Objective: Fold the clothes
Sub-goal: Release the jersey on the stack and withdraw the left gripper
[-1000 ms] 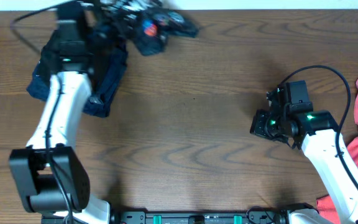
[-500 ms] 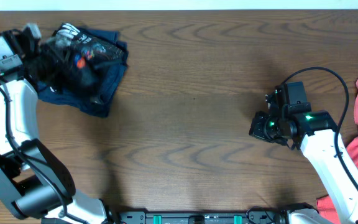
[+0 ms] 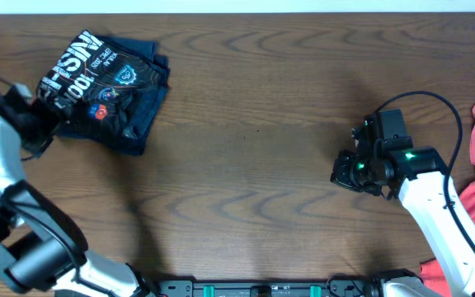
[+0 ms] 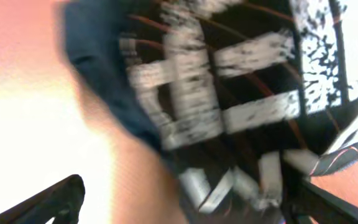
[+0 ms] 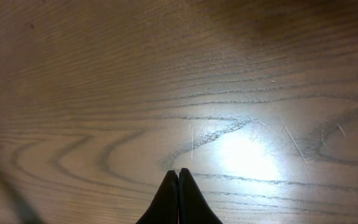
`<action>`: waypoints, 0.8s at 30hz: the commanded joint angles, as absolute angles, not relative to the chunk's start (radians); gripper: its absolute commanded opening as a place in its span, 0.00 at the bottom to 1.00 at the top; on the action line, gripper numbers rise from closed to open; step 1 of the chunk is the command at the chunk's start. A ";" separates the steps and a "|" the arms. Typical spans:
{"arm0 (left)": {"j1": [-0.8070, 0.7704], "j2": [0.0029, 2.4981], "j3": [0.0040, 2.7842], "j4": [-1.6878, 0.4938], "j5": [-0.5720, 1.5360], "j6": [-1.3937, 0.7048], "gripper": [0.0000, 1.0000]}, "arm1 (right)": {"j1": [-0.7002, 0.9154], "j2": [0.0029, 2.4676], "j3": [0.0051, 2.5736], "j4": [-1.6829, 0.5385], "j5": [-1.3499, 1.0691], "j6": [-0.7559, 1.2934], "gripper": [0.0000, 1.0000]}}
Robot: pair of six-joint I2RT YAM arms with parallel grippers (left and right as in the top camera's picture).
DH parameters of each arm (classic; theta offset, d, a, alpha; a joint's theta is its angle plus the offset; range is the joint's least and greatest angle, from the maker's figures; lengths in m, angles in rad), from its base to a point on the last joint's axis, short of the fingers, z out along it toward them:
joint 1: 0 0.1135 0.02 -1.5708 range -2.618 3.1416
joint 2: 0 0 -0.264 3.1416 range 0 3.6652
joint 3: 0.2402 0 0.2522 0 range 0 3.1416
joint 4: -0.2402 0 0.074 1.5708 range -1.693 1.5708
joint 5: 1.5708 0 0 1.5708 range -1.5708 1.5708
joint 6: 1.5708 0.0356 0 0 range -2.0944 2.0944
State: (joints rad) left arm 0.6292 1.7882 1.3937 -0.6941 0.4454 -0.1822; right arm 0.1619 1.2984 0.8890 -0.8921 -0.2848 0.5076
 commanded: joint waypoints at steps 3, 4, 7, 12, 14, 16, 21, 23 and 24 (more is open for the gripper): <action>0.665 1.582 1.410 -0.741 0.490 -0.167 0.99 | 0.178 1.269 0.905 -0.867 -0.292 0.445 0.01; 0.665 1.539 1.410 -0.744 0.529 -0.154 0.99 | 0.178 1.262 0.905 -0.858 -0.288 0.435 0.01; 0.646 1.421 1.410 -0.753 0.665 -0.088 0.99 | 0.178 1.226 0.907 -0.815 -0.289 0.389 0.01; 0.542 1.224 1.410 -0.874 0.804 0.074 0.99 | 0.178 1.111 0.934 -0.733 -0.314 0.292 0.04; 0.465 1.151 1.410 -0.965 0.802 0.167 0.99 | 0.178 1.053 0.953 -0.692 -0.366 0.233 0.06; 0.376 1.084 1.410 -1.057 0.777 0.242 0.99 | 0.178 0.997 0.974 -0.660 -0.418 0.196 0.09; 0.199 0.947 1.410 -1.219 0.446 0.224 0.98 | 0.177 0.863 1.020 -0.644 -0.419 0.174 0.29; 0.170 0.903 1.410 -1.263 0.316 0.162 0.98 | 0.177 0.816 1.021 -0.630 -0.418 0.174 0.57; 0.165 0.888 1.410 -1.276 0.277 0.133 0.98 | 0.177 0.794 1.021 -0.626 -0.415 0.174 0.93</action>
